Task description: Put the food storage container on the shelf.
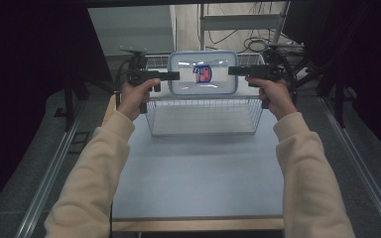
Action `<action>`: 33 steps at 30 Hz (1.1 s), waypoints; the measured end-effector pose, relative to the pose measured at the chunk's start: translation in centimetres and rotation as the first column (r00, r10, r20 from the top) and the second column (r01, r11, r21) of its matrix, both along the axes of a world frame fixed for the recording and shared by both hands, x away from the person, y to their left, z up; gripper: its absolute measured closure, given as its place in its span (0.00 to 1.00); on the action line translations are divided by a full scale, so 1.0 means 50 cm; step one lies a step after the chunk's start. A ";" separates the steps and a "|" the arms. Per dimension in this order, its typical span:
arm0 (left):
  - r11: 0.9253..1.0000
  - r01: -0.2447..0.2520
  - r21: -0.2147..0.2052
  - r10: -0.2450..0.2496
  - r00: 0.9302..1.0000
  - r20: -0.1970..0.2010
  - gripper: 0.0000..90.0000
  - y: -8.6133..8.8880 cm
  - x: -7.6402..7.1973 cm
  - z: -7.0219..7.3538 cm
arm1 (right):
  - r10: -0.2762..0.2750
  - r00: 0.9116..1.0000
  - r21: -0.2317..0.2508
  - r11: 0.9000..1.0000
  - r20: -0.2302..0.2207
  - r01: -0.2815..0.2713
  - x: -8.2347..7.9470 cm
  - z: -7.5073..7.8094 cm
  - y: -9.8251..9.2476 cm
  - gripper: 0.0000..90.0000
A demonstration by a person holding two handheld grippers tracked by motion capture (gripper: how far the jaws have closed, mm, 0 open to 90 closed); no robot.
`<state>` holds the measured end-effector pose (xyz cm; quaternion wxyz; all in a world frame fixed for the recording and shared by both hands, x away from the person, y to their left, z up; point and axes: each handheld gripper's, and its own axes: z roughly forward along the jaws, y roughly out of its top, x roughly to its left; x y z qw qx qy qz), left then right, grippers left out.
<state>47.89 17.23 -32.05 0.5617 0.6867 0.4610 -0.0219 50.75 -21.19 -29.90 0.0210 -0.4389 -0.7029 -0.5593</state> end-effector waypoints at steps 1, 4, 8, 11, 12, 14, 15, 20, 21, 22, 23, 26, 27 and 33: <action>1.000 -0.001 -0.006 0.001 1.000 -0.012 0.51 0.000 0.004 0.000 | -0.004 1.000 0.006 1.000 -0.008 0.004 0.002 -0.001 -0.001 0.57; 1.000 0.002 -0.013 -0.003 0.999 -0.045 0.51 0.000 0.016 0.003 | -0.020 1.000 0.022 1.000 -0.021 0.021 0.010 -0.003 -0.003 0.56; 0.999 -0.005 -0.040 0.002 0.997 -0.083 0.51 0.003 0.034 0.001 | -0.041 0.999 0.027 0.999 -0.034 0.042 0.019 -0.004 -0.003 0.56; 0.998 -0.017 -0.059 0.011 0.995 -0.102 0.50 0.003 0.044 0.000 | -0.051 0.998 0.027 0.998 -0.042 0.052 0.025 -0.005 -0.002 0.55; 0.998 -0.020 -0.060 0.014 0.994 -0.105 0.50 0.002 0.047 -0.001 | -0.057 0.997 0.029 0.998 -0.045 0.059 0.026 -0.006 -0.001 0.55; 0.998 -0.026 -0.062 0.019 0.994 -0.108 0.49 0.001 0.051 -0.002 | -0.071 0.996 0.021 0.997 -0.046 0.072 0.028 -0.006 0.001 0.54; 0.998 -0.029 -0.062 0.022 0.994 -0.110 0.48 0.000 0.053 -0.003 | -0.075 0.996 0.016 0.997 -0.042 0.076 0.029 -0.006 0.002 0.54; 0.997 -0.029 -0.075 0.018 0.988 -0.151 0.42 -0.003 0.067 -0.016 | -0.106 0.994 -0.045 0.994 -0.025 0.104 0.031 -0.008 0.014 0.54; 0.996 -0.031 -0.089 0.017 0.987 -0.160 0.40 -0.001 0.070 -0.020 | -0.113 0.993 -0.057 0.992 -0.023 0.111 0.031 -0.010 0.017 0.53; 0.994 -0.033 -0.100 0.016 0.986 -0.167 0.40 0.001 0.073 -0.024 | -0.117 0.993 -0.056 0.992 -0.026 0.115 0.031 -0.012 0.019 0.52; 0.994 -0.034 -0.106 0.016 0.985 -0.171 0.39 0.002 0.076 -0.026 | -0.122 0.992 -0.046 0.992 -0.032 0.121 0.032 -0.014 0.020 0.52; 0.993 -0.042 -0.110 0.022 0.984 -0.179 0.36 0.000 0.080 -0.030 | -0.128 0.991 -0.043 0.991 -0.033 0.127 0.033 -0.017 0.019 0.53; 0.993 -0.043 -0.109 0.023 0.983 -0.181 0.36 -0.001 0.081 -0.031 | -0.129 0.991 -0.048 0.991 -0.033 0.127 0.033 -0.017 0.019 0.53; 0.993 -0.060 -0.097 0.042 0.983 -0.179 0.29 -0.010 0.085 -0.034 | -0.134 0.990 -0.044 0.990 -0.036 0.132 0.030 -0.020 0.017 0.52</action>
